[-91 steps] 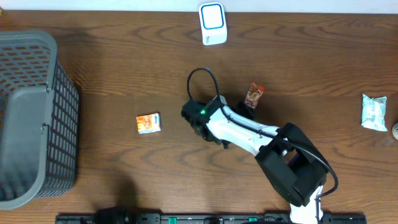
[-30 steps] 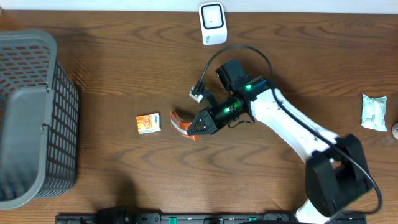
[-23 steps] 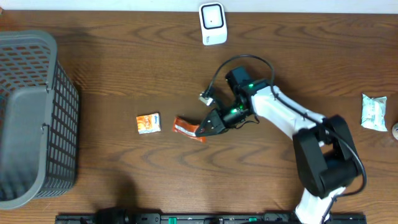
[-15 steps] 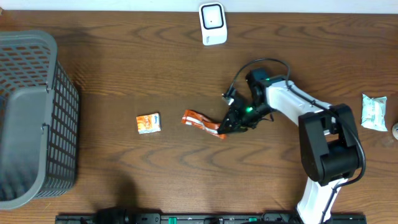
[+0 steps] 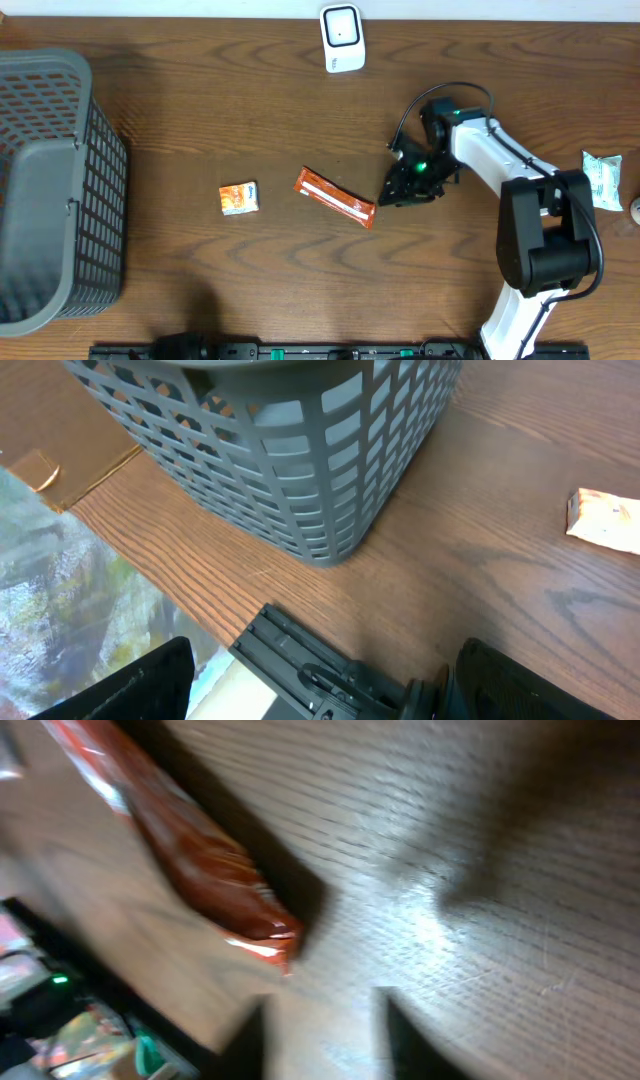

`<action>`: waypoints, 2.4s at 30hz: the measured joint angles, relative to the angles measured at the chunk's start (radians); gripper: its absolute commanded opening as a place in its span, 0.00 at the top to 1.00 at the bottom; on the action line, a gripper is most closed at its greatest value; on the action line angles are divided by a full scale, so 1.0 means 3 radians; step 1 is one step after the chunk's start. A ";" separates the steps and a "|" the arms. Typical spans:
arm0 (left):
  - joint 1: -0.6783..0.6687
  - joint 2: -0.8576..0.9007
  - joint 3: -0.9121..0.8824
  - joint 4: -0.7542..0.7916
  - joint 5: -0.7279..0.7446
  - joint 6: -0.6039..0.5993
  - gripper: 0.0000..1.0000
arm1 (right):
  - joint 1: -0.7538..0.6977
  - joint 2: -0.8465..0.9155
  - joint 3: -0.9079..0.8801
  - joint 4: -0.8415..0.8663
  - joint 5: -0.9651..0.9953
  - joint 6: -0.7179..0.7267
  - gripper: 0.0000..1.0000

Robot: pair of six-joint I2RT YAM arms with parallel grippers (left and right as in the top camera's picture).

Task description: Scan the item barcode

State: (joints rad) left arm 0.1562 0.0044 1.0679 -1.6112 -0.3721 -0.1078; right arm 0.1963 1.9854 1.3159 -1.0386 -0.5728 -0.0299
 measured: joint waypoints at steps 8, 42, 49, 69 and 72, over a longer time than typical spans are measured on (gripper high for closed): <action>0.0000 0.0001 0.0000 0.0000 0.0000 0.0000 0.16 | 0.0003 -0.0181 0.0104 0.0050 -0.0771 -0.0081 0.99; 0.0000 0.0000 0.0000 0.0000 0.0001 0.0000 0.16 | 0.0308 0.0666 0.0083 0.0347 -0.1595 -0.0067 0.20; 0.0000 0.0001 0.0000 0.0000 0.0000 0.0000 0.16 | 0.0308 -0.0257 0.0617 0.0566 -0.1358 0.0484 0.01; 0.0000 0.0001 0.0000 0.0000 0.0001 0.0000 0.16 | 0.0287 -0.0912 0.0721 0.0314 -0.0532 0.0446 0.01; 0.0000 0.0000 0.0000 0.0000 0.0001 0.0000 0.16 | 0.0294 -0.0905 0.0721 0.0435 -0.0280 0.0217 0.01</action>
State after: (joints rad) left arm 0.1562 0.0044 1.0679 -1.6112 -0.3717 -0.1078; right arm 0.2844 1.7138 1.5322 -0.9081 -0.6567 0.0353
